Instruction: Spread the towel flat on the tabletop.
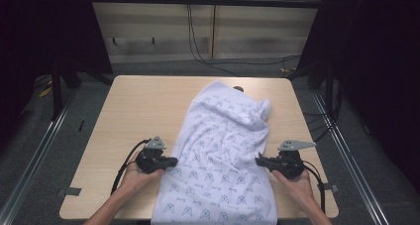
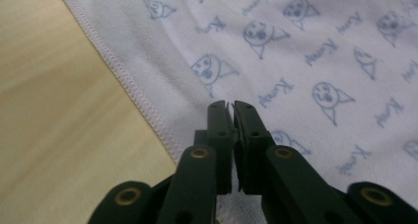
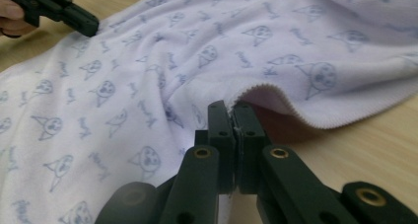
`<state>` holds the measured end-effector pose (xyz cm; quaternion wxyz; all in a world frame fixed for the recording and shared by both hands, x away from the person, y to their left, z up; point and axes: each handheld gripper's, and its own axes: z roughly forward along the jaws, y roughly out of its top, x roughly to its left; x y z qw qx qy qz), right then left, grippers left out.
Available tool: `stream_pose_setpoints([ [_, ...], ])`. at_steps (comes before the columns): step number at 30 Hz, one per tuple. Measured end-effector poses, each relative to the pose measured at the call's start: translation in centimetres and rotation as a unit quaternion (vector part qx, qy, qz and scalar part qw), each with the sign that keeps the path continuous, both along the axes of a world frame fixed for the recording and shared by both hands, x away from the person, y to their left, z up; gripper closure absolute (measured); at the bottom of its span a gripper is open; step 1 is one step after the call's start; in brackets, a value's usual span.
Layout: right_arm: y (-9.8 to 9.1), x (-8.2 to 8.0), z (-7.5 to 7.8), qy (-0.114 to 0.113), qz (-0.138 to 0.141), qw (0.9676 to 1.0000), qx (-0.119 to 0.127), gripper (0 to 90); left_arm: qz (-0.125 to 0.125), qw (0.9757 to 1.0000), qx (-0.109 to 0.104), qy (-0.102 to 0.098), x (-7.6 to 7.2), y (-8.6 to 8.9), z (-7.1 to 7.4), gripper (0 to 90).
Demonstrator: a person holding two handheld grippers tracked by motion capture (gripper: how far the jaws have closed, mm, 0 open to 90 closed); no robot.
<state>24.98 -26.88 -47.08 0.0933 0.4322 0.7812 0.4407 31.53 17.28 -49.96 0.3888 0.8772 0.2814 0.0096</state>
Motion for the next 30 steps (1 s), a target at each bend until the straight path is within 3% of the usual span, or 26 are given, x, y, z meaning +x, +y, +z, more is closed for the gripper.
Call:
stream_pose_setpoints([
  [6, -3.2, -4.0, 0.0, 0.017, -0.023, 0.9994, 0.019, 88.3, -0.026, 0.9991, -0.002, 0.033, -3.9, 1.4, 0.3, 88.5],
  [7, -3.7, -4.7, 0.0, 0.025, -0.024, 0.9992, 0.021, 87.9, -0.034, 0.9982, -0.006, 0.05, -4.8, 1.7, 0.3, 88.5],
  [9, -4.1, -6.0, 0.0, 0.028, -0.021, 0.9991, 0.024, 86.8, -0.057, 0.9964, -0.012, 0.061, -6.4, 1.8, 0.3, 88.0],
  [13, -4.3, -8.1, 0.3, 0.03, -0.027, 0.9991, 0.008, 75.4, -0.075, 0.9947, -0.024, 0.066, -7.8, 1.9, 0.6, 81.1],
  [15, -4.5, -8.2, 0.7, 0.017, -0.041, 0.999, 0.011, 67.5, -0.067, 0.995, -0.045, 0.059, -7.1, 1.9, 1.0, 77.8],
  [17, -4.6, -7.9, 1.0, 0.003, -0.049, 0.9987, 0.012, 65.0, -0.039, 0.9968, -0.052, 0.046, -5.7, 1.9, 1.4, 75.6],
  [19, -4.5, -7.0, 0.9, -0.004, -0.046, 0.9987, 0.02, 64.0, -0.014, 0.9984, -0.048, 0.026, -3.8, 1.5, 1.6, 74.9],
  [21, -4.0, -5.7, 0.7, -0.003, -0.042, 0.999, 0.015, 65.1, 0.004, 0.9985, -0.051, 0.019, -1.7, 0.9, 1.5, 74.8],
  [23, -3.3, -4.4, 0.6, -0.008, -0.037, 0.9992, 0.01, 66.3, 0.016, 0.9992, -0.036, -0.01, 0.2, -0.1, 1.3, 74.8],
  [25, -2.6, -3.1, 0.5, -0.016, -0.036, 0.9992, 0.004, 69.1, 0.031, 0.9986, -0.043, -0.01, 1.8, -0.7, 0.9, 76.0],
  [28, -1.5, -1.2, 0.3, -0.02, -0.028, 0.9994, -0.007, 70.6, 0.013, 0.9997, 0.013, -0.017, 2.0, -1.8, 0.2, 83.6],
  [29, -1.3, -0.8, 0.1, -0.021, -0.027, 0.9994, -0.013, 70.6, 0.007, 0.9994, 0.019, -0.029, 1.6, -2.0, 0.1, 85.8],
  [30, -1.0, -0.5, 0.0, -0.017, -0.024, 0.9994, -0.016, 70.2, 0.002, 0.9993, 0.024, -0.027, 1.1, -1.9, 0.2, 87.7],
])
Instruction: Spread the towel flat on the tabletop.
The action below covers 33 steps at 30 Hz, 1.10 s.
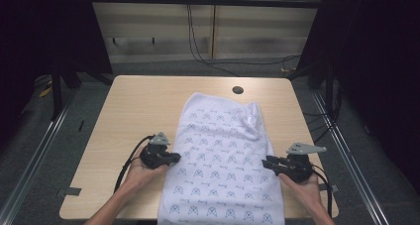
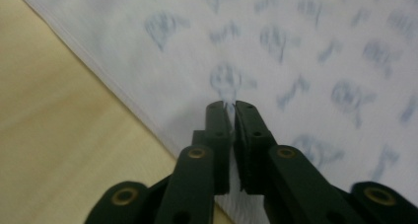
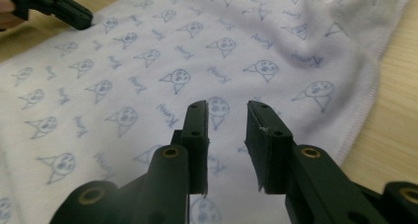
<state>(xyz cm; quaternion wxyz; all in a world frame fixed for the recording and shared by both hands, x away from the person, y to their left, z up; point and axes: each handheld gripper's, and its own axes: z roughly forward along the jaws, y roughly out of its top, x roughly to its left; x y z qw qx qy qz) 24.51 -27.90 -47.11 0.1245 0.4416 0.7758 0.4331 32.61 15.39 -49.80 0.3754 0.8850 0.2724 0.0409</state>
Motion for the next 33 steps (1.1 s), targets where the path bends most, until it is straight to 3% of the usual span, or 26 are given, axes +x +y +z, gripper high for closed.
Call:
stream_pose_setpoints([
  [4, 1.1, 1.8, -1.1, 0.011, 0.009, 0.9994, -0.032, 65.9, -0.01, 0.9999, 0.002, 0.013, -2.1, 1.1, 0.2, 90.0],
  [9, 1.5, 3.4, -1.5, 0.01, 0.004, 0.999, -0.043, 66.0, -0.035, 0.9982, -0.014, 0.046, -5.0, 3.2, 0.3, 90.0],
  [11, 1.5, 4.4, -1.5, 0.006, -0.007, 0.9991, -0.041, 68.6, -0.039, 0.998, -0.021, 0.045, -5.4, 3.6, 0.5, 86.4],
  [15, 1.3, 6.9, -1.8, 0.0, -0.035, 0.9985, -0.041, 74.6, -0.009, 0.998, -0.055, 0.03, -3.3, 3.8, 1.0, 81.5],
  [19, 1.6, 8.7, -2.6, 0.008, -0.041, 0.998, -0.048, 70.0, 0.034, 0.9972, -0.061, 0.025, -0.1, 3.5, 0.3, 78.3],
  [21, 1.9, 9.1, -3.0, 0.018, -0.03, 0.9974, -0.063, 66.9, 0.046, 0.9976, -0.047, 0.022, 0.9, 3.2, -0.2, 76.0],
  [24, 2.3, 8.9, -3.3, 0.022, -0.021, 0.9971, -0.07, 65.9, 0.044, 0.9981, -0.04, 0.019, 1.1, 3.0, -0.4, 75.0],
  [28, 2.2, 7.7, -2.9, 0.028, -0.011, 0.9949, -0.097, 90.0, 0.04, 0.999, -0.02, 0.0, 0.3, 2.8, -0.3, 76.7],
  [33, 0.0, 4.7, -2.6, 0.044, -0.015, 0.995, -0.088, 90.0, 0.039, 0.9988, -0.028, 0.004, -0.2, 3.1, -0.3, 76.5],
])
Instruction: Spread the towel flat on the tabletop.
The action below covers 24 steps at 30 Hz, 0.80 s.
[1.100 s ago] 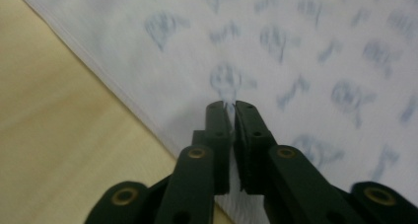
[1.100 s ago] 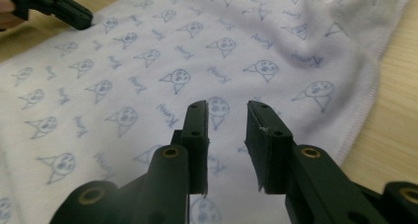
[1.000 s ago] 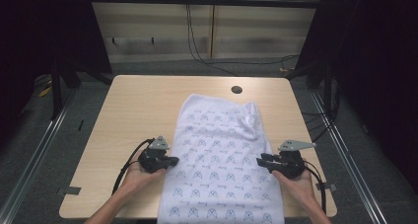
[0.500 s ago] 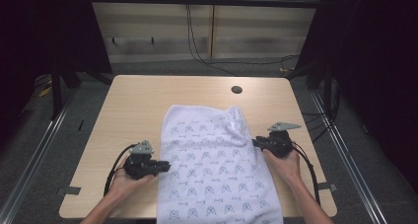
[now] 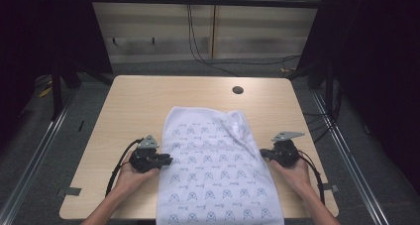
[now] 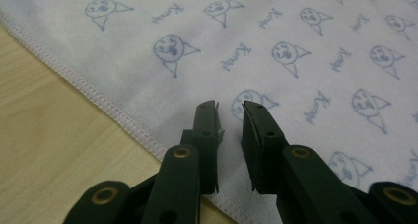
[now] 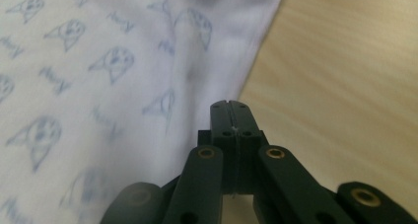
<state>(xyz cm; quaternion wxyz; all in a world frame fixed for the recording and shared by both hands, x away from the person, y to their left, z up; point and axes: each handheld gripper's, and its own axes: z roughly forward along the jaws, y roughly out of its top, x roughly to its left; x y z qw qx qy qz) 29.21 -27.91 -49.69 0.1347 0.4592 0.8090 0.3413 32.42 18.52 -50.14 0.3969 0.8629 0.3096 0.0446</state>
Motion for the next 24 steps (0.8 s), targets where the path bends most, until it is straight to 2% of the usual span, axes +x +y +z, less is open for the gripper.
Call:
stream_pose_setpoints([
  [2, -0.9, -1.3, 0.0, 0.004, 0.003, 1.0, 0.004, 90.0, -0.003, 1.0, -0.007, 0.0, -0.2, 0.0, -0.1, 72.9],
  [4, -1.8, -2.3, 0.2, 0.005, 0.004, 0.9997, 0.024, 88.7, -0.003, 1.0, -0.007, 0.0, -0.2, -0.1, -0.1, 71.1],
  [5, -2.0, -2.2, 0.3, -0.004, 0.011, 0.9994, 0.034, 82.1, 0.0, 1.0, -0.006, 0.001, -0.1, -0.1, 0.0, 71.2],
  [7, -1.9, -1.4, 0.5, -0.009, -0.005, 0.999, 0.045, 76.0, -0.001, 1.0, -0.001, -0.003, -0.1, -0.2, 0.0, 73.9],
  [8, -1.7, -0.9, 0.5, -0.01, -0.006, 0.9987, 0.05, 74.6, -0.005, 1.0, 0.004, 0.0, 0.0, -0.3, 0.0, 77.6],
  [9, -1.4, 0.0, 0.4, -0.016, -0.006, 0.9986, 0.051, 72.1, -0.016, 0.9998, 0.002, 0.009, 0.1, -0.3, 0.0, 85.3],
  [10, -1.0, 0.8, 0.4, -0.015, -0.005, 0.9985, 0.053, 70.5, -0.02, 0.9997, 0.003, 0.012, 0.0, -0.3, 0.1, 88.1],
  [14, 0.9, 3.4, 0.0, -0.017, 0.006, 0.9984, 0.054, 66.3, -0.048, 0.9983, 0.003, 0.034, -0.7, -0.1, 0.3, 89.0],
  [15, 1.4, 3.8, -0.1, -0.018, 0.009, 0.9986, 0.048, 65.1, -0.051, 0.9981, -0.003, 0.035, -1.0, 0.0, 0.2, 89.0],
  [16, 1.9, 4.2, -0.3, -0.019, 0.009, 0.9992, 0.035, 63.2, -0.052, 0.998, -0.002, 0.036, -1.4, 0.1, 0.2, 88.9],
  [20, 3.4, 5.2, -0.9, -0.023, 0.01, 0.9995, 0.018, 61.4, -0.059, 0.9979, 0.004, 0.029, -1.8, 0.1, 0.3, 87.1],
  [21, 3.7, 5.1, -0.9, -0.03, 0.014, 0.9994, 0.01, 63.7, -0.06, 0.9978, 0.003, 0.029, -1.8, 0.1, 0.3, 86.0],
  [22, 3.9, 5.0, -0.9, -0.028, 0.015, 0.9995, 0.007, 72.0, -0.059, 0.9978, -0.001, 0.031, -1.8, 0.1, 0.2, 85.5],
  [23, 4.2, 4.8, -0.9, -0.033, 0.033, 0.9989, 0.004, 84.3, -0.059, 0.9978, -0.004, 0.03, -1.8, 0.1, 0.2, 85.3],
  [24, 4.3, 4.5, -0.8, -0.031, 0.028, 0.9991, -0.001, 87.3, -0.059, 0.9978, -0.004, 0.028, -1.8, 0.1, 0.2, 85.4],
])
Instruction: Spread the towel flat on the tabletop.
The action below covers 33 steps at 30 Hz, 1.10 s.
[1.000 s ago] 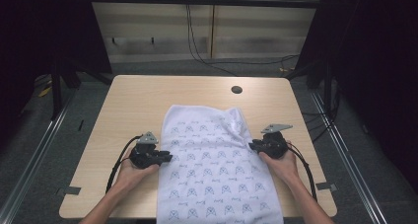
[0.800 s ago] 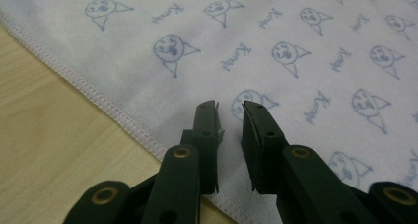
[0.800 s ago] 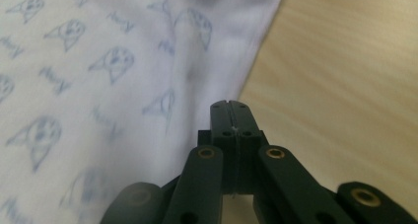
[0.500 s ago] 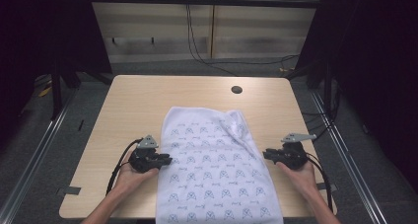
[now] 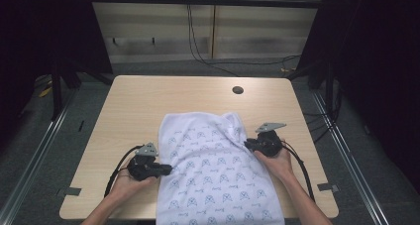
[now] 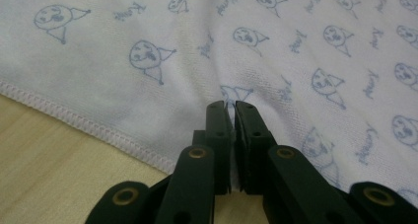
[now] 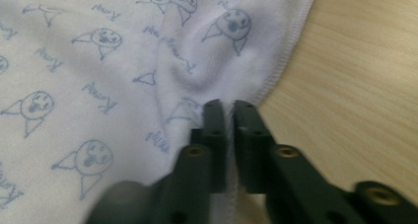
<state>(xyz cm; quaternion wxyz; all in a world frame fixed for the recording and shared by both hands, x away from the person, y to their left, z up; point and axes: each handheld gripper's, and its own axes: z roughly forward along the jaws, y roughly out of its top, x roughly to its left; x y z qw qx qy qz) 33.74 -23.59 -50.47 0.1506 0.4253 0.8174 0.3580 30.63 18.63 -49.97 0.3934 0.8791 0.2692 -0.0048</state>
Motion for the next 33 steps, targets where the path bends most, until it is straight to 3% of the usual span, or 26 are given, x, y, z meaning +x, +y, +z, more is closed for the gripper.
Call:
stream_pose_setpoints([
  [3, -0.3, -0.6, 0.5, -0.006, -0.021, 0.9995, -0.022, 88.7, 0.0, 1.0, 0.0, 0.0, 0.0, 0.0, 0.0, 85.3],
  [7, -3.7, -2.0, 1.2, -0.002, -0.062, 0.998, -0.01, 88.7, 0.003, 1.0, 0.0, -0.001, 0.0, 0.0, 0.0, 85.0],
  [9, -5.3, -3.3, 1.2, 0.009, -0.069, 0.9976, -0.002, 88.6, 0.002, 1.0, 0.002, -0.005, -0.1, -0.1, 0.0, 84.4],
  [11, -6.1, -4.9, 1.0, 0.024, -0.054, 0.9982, 0.006, 88.4, -0.007, 1.0, 0.002, -0.003, -0.3, -0.3, 0.0, 84.2],
  [13, -6.0, -6.8, 1.0, 0.029, -0.039, 0.9988, 0.005, 88.1, -0.023, 0.9996, 0.004, 0.012, -0.9, -0.4, 0.2, 83.6],
  [17, -5.5, -10.0, 1.3, 0.048, -0.002, 0.9988, 0.009, 87.4, -0.057, 0.9977, 0.003, 0.036, -3.7, 0.2, 0.3, 85.1],
  [18, -5.3, -10.5, 1.2, 0.051, 0.004, 0.9986, 0.012, 87.3, -0.074, 0.9964, 0.002, 0.042, -4.8, 0.4, 0.4, 85.9],
  [20, -4.8, -11.8, 1.2, 0.064, 0.025, 0.9975, 0.013, 86.0, -0.099, 0.9923, -0.001, 0.074, -6.3, 0.7, 0.4, 86.8],
  [22, -4.3, -12.5, 1.5, 0.065, 0.037, 0.997, 0.019, 80.4, -0.115, 0.9908, -0.007, 0.071, -7.2, 0.6, 0.7, 85.7],
  [25, -4.0, -11.9, 2.2, 0.043, 0.033, 0.9979, 0.035, 74.8, -0.092, 0.9944, -0.034, 0.041, -5.9, 0.8, 1.9, 80.6],
  [27, -4.0, -10.2, 2.5, 0.025, 0.023, 0.9981, 0.051, 74.8, -0.058, 0.9968, -0.048, 0.027, -3.9, 1.1, 2.3, 80.2],
  [29, -3.8, -8.5, 2.6, 0.011, 0.019, 0.9985, 0.05, 75.4, -0.017, 0.9987, -0.046, 0.014, -1.6, 1.3, 2.3, 80.5],
  [30, -3.6, -7.4, 2.7, 0.004, 0.017, 0.9988, 0.047, 75.7, -0.001, 0.9989, -0.046, 0.009, -0.7, 1.3, 2.3, 80.7],
  [31, -3.4, -6.6, 2.8, 0.001, 0.013, 0.9988, 0.047, 76.6, 0.03, 0.9983, -0.049, -0.001, 1.1, 1.5, 2.2, 80.7],
  [33, -3.1, -4.2, 2.8, -0.004, 0.007, 0.9983, 0.058, 77.7, 0.063, 0.9965, -0.055, -0.005, 3.1, 1.5, 2.1, 82.0],
])
